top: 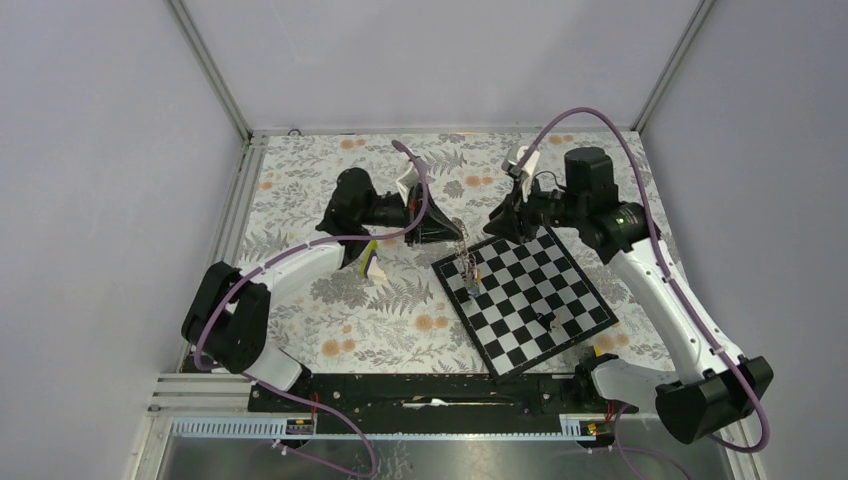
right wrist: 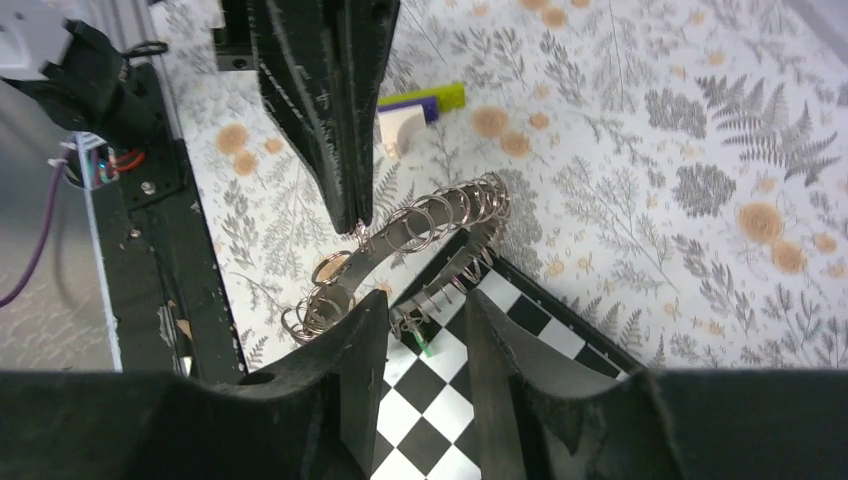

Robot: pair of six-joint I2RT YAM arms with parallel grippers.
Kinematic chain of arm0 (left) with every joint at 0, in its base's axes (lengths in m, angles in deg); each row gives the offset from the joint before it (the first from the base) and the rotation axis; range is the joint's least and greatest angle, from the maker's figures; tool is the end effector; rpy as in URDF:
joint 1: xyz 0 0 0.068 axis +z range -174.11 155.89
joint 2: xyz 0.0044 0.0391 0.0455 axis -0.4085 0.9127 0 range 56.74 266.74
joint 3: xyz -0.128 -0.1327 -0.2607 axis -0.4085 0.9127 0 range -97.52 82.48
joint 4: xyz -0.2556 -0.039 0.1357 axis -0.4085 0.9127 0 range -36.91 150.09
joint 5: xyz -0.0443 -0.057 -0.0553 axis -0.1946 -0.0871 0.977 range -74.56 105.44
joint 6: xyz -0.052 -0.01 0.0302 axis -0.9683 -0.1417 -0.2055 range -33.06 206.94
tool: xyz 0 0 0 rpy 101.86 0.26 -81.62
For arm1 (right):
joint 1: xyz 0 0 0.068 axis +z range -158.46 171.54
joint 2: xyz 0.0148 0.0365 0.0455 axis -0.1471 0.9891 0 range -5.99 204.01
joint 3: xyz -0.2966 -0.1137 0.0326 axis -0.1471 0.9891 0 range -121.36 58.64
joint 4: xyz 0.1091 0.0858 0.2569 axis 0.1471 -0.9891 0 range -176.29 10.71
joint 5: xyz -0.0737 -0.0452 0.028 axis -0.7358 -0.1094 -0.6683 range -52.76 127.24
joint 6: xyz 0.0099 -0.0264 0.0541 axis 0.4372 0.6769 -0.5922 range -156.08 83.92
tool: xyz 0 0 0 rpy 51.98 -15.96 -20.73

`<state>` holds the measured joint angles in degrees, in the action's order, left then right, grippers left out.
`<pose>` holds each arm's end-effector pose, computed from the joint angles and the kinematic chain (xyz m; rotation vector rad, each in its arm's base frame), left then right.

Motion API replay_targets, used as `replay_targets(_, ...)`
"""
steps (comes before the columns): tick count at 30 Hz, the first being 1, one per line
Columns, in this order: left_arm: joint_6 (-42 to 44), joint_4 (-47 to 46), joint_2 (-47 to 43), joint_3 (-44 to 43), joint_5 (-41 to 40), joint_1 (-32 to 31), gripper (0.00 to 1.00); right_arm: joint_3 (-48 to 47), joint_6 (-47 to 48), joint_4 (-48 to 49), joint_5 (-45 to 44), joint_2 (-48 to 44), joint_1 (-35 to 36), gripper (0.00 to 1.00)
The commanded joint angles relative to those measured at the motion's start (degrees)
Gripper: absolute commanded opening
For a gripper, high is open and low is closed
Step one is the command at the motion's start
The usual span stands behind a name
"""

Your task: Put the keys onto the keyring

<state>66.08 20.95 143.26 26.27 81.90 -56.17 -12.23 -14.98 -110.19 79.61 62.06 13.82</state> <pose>0.2855 -0.2281 0.3395 1.1518 1.3887 -1.5640 0.2405 0.1318 0.4256 -1.1442 1.6476 0.7692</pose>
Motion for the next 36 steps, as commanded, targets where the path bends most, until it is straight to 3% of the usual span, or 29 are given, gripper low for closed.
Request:
replay_targets(1, -27.46, -35.79, -0.52, 3.07, -2.1, 0.56, 0.0, 0.93, -2.66, 5.59, 8.82, -2.69, -1.92, 0.41)
replay_targets(8, -31.46, -43.43, -0.41, 7.97, -6.69, -0.01, 0.0, 1.79, -4.56, 8.49, 16.23, -1.42, -2.51, 0.38)
replay_targets(13, -31.8, -43.97, -0.39, 8.58, -8.03, -0.29, 0.0, 3.2, -6.97, 11.36, 20.92, -0.43, -2.51, 0.35)
replay_targets(36, -30.99, -42.92, 0.47, 8.76, -8.94, -1.3, 0.0, 6.67, -10.87, 17.06, 23.27, 0.72, -2.03, 0.29)
